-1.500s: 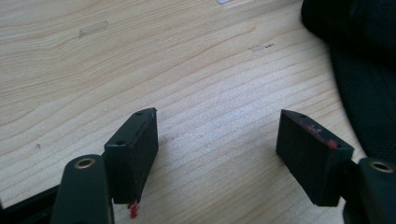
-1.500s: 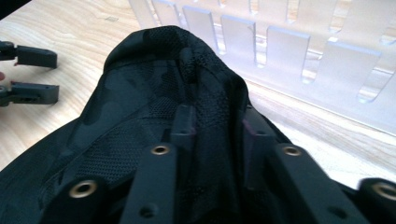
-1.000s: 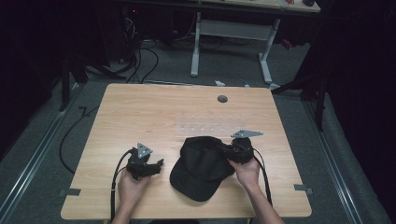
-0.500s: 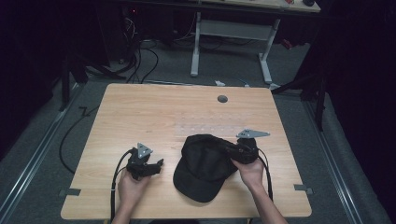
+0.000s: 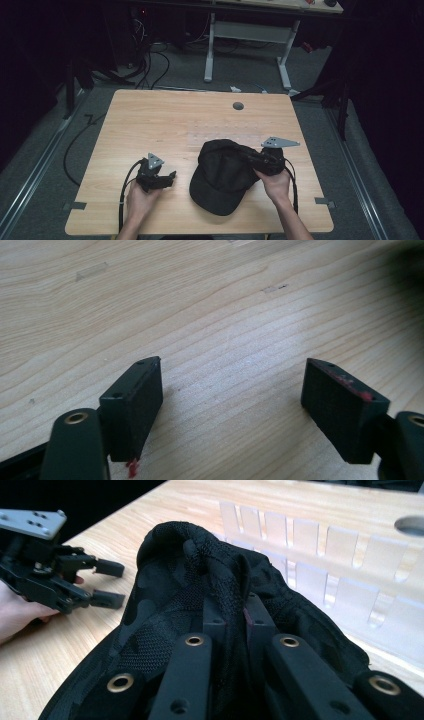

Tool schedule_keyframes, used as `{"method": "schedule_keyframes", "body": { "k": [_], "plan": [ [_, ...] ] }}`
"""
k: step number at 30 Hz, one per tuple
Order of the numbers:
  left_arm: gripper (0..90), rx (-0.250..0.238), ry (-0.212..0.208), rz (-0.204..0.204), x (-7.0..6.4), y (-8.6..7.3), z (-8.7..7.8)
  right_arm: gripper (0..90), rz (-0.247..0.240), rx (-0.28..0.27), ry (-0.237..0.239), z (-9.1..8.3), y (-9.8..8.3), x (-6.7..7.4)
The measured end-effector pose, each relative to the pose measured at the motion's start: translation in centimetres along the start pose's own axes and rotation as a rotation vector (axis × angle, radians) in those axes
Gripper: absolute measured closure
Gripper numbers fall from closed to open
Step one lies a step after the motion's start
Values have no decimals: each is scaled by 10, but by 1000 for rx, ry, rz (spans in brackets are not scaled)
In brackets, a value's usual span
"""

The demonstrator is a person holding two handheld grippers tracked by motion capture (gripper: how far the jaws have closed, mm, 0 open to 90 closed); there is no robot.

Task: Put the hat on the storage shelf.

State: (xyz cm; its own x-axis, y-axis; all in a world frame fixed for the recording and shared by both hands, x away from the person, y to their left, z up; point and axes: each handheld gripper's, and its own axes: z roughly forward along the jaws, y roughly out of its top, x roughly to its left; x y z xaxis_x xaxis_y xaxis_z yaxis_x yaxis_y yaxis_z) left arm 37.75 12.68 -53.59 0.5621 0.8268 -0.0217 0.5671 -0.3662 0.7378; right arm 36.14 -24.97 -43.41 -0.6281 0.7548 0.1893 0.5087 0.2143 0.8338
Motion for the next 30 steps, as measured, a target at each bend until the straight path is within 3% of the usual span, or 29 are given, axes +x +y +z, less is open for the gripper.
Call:
{"method": "schedule_keyframes", "body": {
  "k": [4,6,7,9,10,11,12,13,14,15,18,21,22,23,30],
  "plan": [
    [235,14,-17,-15,1,2,-1,840,-15,-15,9,-6,4,3],
    [241,65,-86,-37,2,10,-3,840,-33,-22,17,-10,6,6],
    [241,64,-101,-33,2,11,-4,840,-34,-24,21,-11,7,8],
    [262,57,-119,-30,0,13,-6,840,-40,-28,24,-11,8,9],
    [262,48,-145,-31,0,14,-8,840,-48,-30,26,-12,9,10],
    [269,23,-202,-40,-2,16,-13,840,-52,-37,33,-12,11,12],
    [269,23,-202,-40,-2,16,-13,840,-53,-37,36,-12,11,13],
    [269,0,-246,-43,-3,19,-19,840,-58,-38,39,-12,12,14],
    [268,0,-246,-43,-3,19,-19,840,-58,-38,39,-12,12,14],
    [265,-24,-292,-53,-4,21,-24,840,-68,-36,40,-11,13,15],
    [263,-60,-358,-63,-4,24,-32,841,-83,-32,39,-10,14,17],
    [248,-71,-424,-56,-8,27,-36,840,-94,-29,43,-10,14,18],
    [246,-71,-424,-56,-8,27,-36,840,-99,-30,45,-10,14,18],
    [237,-58,-456,-34,-12,29,-36,840,-102,-31,46,-10,14,18],
    [202,-38,-539,13,-23,38,-32,840,-121,-45,55,-10,17,19]
  ]
}}
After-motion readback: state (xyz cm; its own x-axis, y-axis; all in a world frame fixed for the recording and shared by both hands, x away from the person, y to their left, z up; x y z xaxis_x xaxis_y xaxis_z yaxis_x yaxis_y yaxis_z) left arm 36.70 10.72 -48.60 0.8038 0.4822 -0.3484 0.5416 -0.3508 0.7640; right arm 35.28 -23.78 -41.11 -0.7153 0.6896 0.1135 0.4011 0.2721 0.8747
